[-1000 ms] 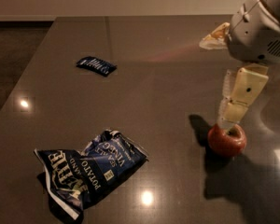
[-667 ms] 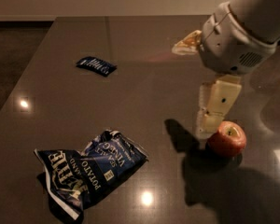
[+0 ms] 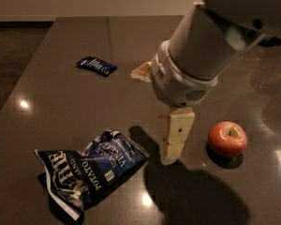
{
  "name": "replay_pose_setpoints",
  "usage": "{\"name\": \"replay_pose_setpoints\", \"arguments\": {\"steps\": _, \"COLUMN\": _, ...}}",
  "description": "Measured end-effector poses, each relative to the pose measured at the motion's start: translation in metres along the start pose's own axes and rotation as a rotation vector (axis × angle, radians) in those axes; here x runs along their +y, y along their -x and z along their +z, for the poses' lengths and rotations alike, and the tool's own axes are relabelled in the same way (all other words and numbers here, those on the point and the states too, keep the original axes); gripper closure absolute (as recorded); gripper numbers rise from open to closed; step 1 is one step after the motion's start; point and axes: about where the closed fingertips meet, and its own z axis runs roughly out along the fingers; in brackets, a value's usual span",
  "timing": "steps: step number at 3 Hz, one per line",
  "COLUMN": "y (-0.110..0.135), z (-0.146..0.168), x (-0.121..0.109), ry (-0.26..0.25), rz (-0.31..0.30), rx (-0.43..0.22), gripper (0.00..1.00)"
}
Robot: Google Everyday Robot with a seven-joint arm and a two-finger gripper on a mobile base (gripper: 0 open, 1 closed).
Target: Pick blue chip bag
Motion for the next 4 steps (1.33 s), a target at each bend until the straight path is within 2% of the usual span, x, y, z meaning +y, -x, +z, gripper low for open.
{"name": "replay_pose_setpoints", "arguments": {"steps": 2, "y": 0.029, "z": 0.063, "x": 0.017, "ry": 0.096, "rz": -0.111, "rx": 0.048, "gripper": 0.00}}
{"name": "replay_pose_setpoints", "arguments": {"steps": 4, "y": 0.047, "z": 0.097, "x": 0.036, "ry": 0.175, "rz": -0.177, "rx": 0.078, "gripper": 0.04}}
